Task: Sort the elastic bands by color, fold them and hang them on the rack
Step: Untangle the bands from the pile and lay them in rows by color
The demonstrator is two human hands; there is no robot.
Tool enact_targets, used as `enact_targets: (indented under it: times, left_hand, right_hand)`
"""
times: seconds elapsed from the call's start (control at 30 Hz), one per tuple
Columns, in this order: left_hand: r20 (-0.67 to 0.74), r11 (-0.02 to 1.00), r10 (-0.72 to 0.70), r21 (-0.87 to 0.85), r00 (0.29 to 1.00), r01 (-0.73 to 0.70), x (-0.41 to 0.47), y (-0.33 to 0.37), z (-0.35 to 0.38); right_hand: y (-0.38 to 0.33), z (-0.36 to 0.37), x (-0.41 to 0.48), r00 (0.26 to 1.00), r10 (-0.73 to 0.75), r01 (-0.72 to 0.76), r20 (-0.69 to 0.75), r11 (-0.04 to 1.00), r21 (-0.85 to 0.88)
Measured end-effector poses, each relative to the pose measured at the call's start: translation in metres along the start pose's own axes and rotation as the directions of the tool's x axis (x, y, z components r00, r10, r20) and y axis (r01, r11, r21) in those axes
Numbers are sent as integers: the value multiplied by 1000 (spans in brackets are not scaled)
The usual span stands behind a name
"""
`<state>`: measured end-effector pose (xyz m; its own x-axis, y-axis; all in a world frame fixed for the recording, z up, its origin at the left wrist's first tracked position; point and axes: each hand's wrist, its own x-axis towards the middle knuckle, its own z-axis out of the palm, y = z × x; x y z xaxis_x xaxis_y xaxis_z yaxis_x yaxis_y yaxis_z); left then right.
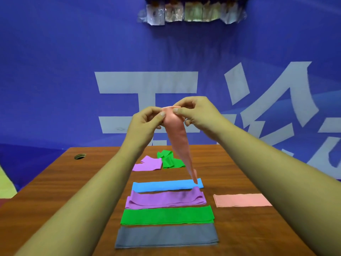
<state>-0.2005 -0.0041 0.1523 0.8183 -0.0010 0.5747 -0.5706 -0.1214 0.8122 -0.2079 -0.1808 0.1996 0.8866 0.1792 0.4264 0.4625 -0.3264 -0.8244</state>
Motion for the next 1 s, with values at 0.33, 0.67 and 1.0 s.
enact_targets:
  times: [0.33,0.67,1.0]
  left_hand:
    - [243,962,-209,-125,947,244,-25,2,9]
    - [627,798,-451,-36,635,602,-83,-43,18]
    - [563,794,-576,211,593,570,-106,-88,27]
  right_hand:
    - [-11,-8,-13,999,20,-18,34,999,-50]
    - [39,-36,-23,923,304,-271,-236,949,163]
    - [127,-90,-59,757,473,-411,-451,881,233]
